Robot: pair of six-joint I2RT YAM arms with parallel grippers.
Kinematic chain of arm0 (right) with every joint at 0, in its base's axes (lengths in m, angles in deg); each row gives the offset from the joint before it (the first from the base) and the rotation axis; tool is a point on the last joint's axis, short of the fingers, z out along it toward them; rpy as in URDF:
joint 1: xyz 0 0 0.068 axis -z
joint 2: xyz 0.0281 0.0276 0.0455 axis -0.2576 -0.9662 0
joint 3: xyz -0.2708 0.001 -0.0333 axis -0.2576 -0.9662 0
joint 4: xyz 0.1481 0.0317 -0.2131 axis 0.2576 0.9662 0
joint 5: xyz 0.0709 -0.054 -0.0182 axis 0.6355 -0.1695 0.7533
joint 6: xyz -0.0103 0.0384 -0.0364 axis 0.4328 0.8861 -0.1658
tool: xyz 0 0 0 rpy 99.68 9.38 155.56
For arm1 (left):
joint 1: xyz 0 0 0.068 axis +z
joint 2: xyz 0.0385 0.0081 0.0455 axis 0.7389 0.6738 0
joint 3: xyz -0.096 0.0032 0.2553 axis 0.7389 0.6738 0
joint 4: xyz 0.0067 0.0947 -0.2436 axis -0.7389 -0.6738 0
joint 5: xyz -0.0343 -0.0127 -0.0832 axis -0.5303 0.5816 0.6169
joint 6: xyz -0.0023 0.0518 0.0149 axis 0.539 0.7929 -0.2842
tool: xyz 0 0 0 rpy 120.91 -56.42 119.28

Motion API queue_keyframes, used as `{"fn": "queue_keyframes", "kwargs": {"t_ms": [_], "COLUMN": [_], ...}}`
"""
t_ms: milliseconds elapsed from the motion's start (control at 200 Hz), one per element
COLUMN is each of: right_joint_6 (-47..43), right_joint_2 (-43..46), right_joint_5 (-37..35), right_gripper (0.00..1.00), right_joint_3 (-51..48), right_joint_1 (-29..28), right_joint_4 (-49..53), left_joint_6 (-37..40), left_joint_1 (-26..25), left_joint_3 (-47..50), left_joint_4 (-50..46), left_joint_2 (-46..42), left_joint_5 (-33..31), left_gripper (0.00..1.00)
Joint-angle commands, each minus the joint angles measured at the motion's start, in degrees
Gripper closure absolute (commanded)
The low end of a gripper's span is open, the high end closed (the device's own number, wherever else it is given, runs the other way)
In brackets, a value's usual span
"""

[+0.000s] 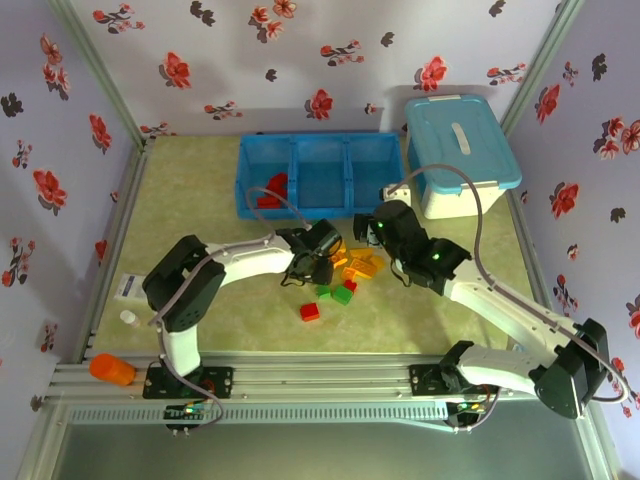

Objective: Sort the legos into containers by color
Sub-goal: Pick up the lego from the center of the table, then place the lego in the container.

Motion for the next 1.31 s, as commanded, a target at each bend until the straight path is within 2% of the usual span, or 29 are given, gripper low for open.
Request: {"fn": "queue_keyframes", "kwargs": {"t_ms": [0, 195, 325, 500, 635, 990, 1300], "right_joint_6": [1.23, 1.18, 1.71, 2.82, 4.14, 9.3, 9.93], "right_joint_2": [1.32, 1.88, 2.87, 4.07, 5.68, 9.98, 11.77], "right_joint_5": [-1.12, -0.52, 0.01, 0.19, -0.07, -0.34, 0.84], "right_gripper": [0.25, 0.25, 0.25, 0.25, 0.25, 0.24, 0.24], "right_joint_3": [-1.23, -2.02, -3.43, -6.04, -8.69, -15.35, -17.3], "right_joint_1": [0.74, 1.18, 1.34, 1.52, 1.68, 1.87, 1.91], "right_joint_4": [-2.06, -2.73, -3.39, -2.65, -1.15, 2.53, 2.94], "left_joint_6": [-1.25, -2.39, -2.67, -1.11, 1.69, 9.93, 13.14], "left_joint_1": [0.5, 0.35, 0.22, 0.43, 2.62, 10.71, 14.02], "left_joint_3": [-1.71, -0.09, 0.41, -2.77, -7.11, -27.34, -42.98], "left_joint_4": [-2.16, -4.05, -6.05, -8.9, -8.69, -11.06, -15.51], "left_joint_2": [2.1, -0.82, -6.03, -12.25, -13.26, 0.1, 12.04], "left_joint_5": [-2.26, -5.23, -7.15, -10.19, -10.66, -5.59, -4.31], "left_gripper": [0.48, 0.71, 0.77, 0.78, 0.78, 0.77, 0.71]}}
